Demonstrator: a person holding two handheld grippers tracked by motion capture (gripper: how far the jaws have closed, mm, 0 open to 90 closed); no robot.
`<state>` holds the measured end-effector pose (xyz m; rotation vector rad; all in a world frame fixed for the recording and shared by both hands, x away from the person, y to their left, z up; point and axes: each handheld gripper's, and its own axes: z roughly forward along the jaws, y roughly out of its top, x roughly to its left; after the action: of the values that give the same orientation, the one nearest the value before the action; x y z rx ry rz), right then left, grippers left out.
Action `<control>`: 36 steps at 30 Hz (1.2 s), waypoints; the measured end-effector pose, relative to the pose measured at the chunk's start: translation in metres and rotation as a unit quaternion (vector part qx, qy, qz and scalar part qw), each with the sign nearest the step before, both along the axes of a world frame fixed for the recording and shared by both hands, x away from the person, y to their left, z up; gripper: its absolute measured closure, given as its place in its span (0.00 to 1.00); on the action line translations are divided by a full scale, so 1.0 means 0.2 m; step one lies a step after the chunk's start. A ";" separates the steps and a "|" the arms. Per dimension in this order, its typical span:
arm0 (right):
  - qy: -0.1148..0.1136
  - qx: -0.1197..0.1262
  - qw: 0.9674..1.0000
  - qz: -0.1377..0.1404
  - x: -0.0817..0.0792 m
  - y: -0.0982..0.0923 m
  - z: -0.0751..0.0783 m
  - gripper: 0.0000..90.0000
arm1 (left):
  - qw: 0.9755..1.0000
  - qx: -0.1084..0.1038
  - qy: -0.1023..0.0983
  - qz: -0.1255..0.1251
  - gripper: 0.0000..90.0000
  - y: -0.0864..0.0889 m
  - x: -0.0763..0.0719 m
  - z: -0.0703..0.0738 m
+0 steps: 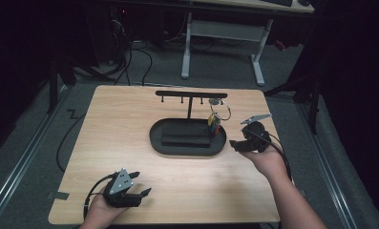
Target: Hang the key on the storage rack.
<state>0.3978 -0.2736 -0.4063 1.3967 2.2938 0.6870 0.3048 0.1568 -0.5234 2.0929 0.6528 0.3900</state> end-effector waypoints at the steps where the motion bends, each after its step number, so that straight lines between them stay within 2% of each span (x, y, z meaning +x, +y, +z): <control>1: 0.002 -0.002 1.000 0.001 -0.01 0.00 -0.01 0.38 | 1.000 -0.001 -0.001 -0.001 0.32 0.00 0.00 0.00; 2: -0.005 -0.006 1.000 0.004 -0.03 0.00 -0.02 0.39 | 1.000 -0.002 -0.002 -0.002 0.32 0.00 0.00 0.00; 3: -0.014 0.001 1.000 0.009 -0.05 0.00 -0.03 0.39 | 1.000 -0.003 -0.003 -0.002 0.32 0.00 0.00 0.00; 5: -0.012 0.003 1.000 0.008 -0.08 0.00 -0.05 0.38 | 1.000 -0.003 -0.004 -0.002 0.32 0.00 -0.01 0.00; 6: -0.024 0.008 1.000 0.013 -0.11 0.00 -0.06 0.39 | 1.000 -0.003 -0.004 -0.003 0.32 0.00 -0.01 0.00; 7: -0.026 0.010 1.000 0.012 -0.13 0.00 -0.07 0.39 | 1.000 -0.003 -0.003 -0.003 0.32 0.00 -0.01 0.00; 16: -0.066 0.052 0.996 0.005 -0.30 -0.04 -0.21 0.37 | 1.000 -0.006 -0.003 -0.003 0.32 -0.01 -0.01 0.00; 23: -0.109 0.082 0.991 -0.009 -0.46 -0.06 -0.35 0.36 | 1.000 -0.007 -0.008 -0.009 0.32 -0.03 -0.03 0.00; 28: -0.125 0.089 0.988 -0.014 -0.55 -0.08 -0.46 0.32 | 1.000 -0.007 -0.010 -0.012 0.32 -0.04 -0.03 0.00; 32: -0.166 0.081 0.983 -0.015 -0.66 -0.10 -0.58 0.29 | 1.000 -0.009 -0.010 -0.011 0.32 -0.04 -0.03 0.00; 34: -0.153 0.089 0.984 -0.009 -0.68 -0.11 -0.57 0.24 | 1.000 -0.013 -0.011 -0.010 0.32 -0.04 -0.03 0.00; 36: -0.165 0.092 0.982 -0.010 -0.69 -0.11 -0.57 0.23 | 1.000 -0.013 -0.014 -0.012 0.32 -0.05 -0.04 0.00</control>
<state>0.2605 -0.2947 -0.5197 1.2691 1.9946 1.0605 0.2977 0.1477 -0.5227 2.0656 0.6137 0.3949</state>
